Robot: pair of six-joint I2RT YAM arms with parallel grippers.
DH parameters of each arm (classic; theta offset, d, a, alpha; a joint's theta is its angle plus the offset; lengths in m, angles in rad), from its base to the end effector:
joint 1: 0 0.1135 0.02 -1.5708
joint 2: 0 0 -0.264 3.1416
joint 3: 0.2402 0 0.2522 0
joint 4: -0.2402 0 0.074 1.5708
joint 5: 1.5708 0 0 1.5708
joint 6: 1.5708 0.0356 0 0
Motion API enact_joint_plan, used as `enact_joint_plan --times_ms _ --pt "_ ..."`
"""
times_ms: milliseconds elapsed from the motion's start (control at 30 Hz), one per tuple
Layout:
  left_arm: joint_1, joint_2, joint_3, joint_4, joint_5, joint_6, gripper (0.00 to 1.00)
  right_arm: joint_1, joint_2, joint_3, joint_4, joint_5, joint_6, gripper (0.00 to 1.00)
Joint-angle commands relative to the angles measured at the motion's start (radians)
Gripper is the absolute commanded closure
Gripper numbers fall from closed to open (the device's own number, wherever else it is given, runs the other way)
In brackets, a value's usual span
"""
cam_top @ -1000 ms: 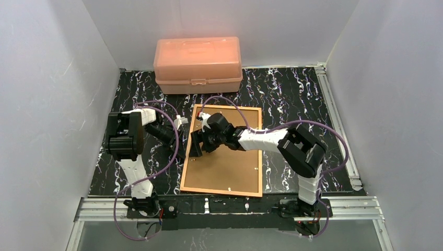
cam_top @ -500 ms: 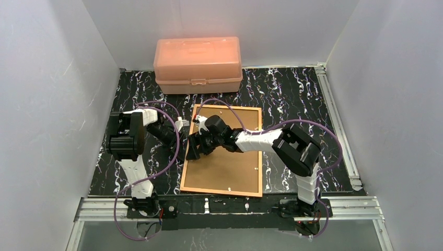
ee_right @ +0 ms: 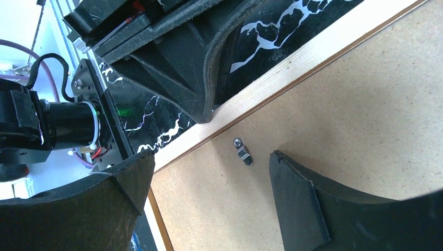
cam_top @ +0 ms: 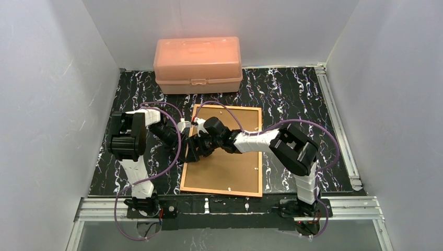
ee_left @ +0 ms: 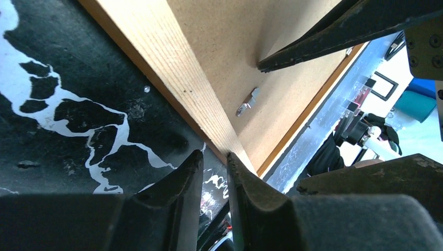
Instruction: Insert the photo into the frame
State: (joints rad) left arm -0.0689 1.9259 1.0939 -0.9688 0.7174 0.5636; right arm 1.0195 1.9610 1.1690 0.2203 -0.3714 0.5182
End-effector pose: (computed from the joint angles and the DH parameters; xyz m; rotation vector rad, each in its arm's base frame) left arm 0.2958 -0.0439 0.1222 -0.7793 -2.7834 1.1314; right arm 0.2118 0.3691 0.1675 -0.8263 2.2441 1.2238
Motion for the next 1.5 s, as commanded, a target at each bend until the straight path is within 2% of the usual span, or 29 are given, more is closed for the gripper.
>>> enact_joint_plan --times_ms 0,300,1467 --pt "-0.011 -0.001 0.015 0.005 -0.033 0.003 0.81 0.009 0.021 0.036 0.038 -0.023 -0.022 0.12" --pt "-0.017 0.001 0.013 0.005 -0.029 -0.002 0.87 0.013 0.034 0.053 0.028 -0.039 -0.037 0.13" --pt "-0.017 -0.012 0.011 0.010 -0.027 -0.005 0.88 0.068 -0.015 -0.025 0.032 -0.044 -0.021 0.17"
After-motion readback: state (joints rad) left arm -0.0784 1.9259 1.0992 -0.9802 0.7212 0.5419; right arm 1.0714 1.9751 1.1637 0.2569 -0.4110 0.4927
